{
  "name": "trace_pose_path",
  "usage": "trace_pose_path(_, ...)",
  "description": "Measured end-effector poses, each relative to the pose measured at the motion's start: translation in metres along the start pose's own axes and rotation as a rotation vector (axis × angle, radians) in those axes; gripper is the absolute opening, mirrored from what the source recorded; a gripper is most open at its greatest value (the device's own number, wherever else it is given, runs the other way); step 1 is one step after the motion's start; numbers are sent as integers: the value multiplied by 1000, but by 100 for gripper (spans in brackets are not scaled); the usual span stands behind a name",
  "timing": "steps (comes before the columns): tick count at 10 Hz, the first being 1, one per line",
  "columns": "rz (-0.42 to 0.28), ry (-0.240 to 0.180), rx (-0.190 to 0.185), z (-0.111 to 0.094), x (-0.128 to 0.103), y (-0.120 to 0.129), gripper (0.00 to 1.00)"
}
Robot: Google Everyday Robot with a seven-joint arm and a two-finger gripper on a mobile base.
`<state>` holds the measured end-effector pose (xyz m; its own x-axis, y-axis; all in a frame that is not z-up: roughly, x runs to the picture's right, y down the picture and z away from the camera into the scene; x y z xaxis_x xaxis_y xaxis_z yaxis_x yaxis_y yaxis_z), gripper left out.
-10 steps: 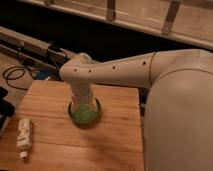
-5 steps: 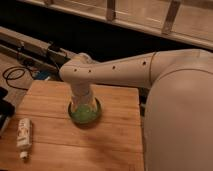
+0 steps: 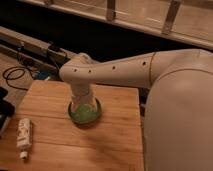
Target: Place the bottle in the ceramic bowl
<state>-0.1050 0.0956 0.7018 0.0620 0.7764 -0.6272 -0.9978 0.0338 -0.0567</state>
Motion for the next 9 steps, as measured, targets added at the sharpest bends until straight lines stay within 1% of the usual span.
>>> trace_pose_path(1,-10,-29,-11,-6,-2,4,65)
trace_pose_path(2,-41,-70,-31,-18,-9,13,65)
trace_pose_path(3,-78,-90,-56,-28,-18,31,65)
trace_pose_path(5,-140,-107,-94,-31,-32,65,65)
trace_pose_path(6,-190,-113,-120,-30,-41,95,65)
trace_pose_path(7,-230,-115,-132,-29,-44,118,65)
trace_pose_path(8,-293,-104,-145,-26,-44,153,65)
trace_pose_path(9,-337,-89,-148,-23,-40,177,65)
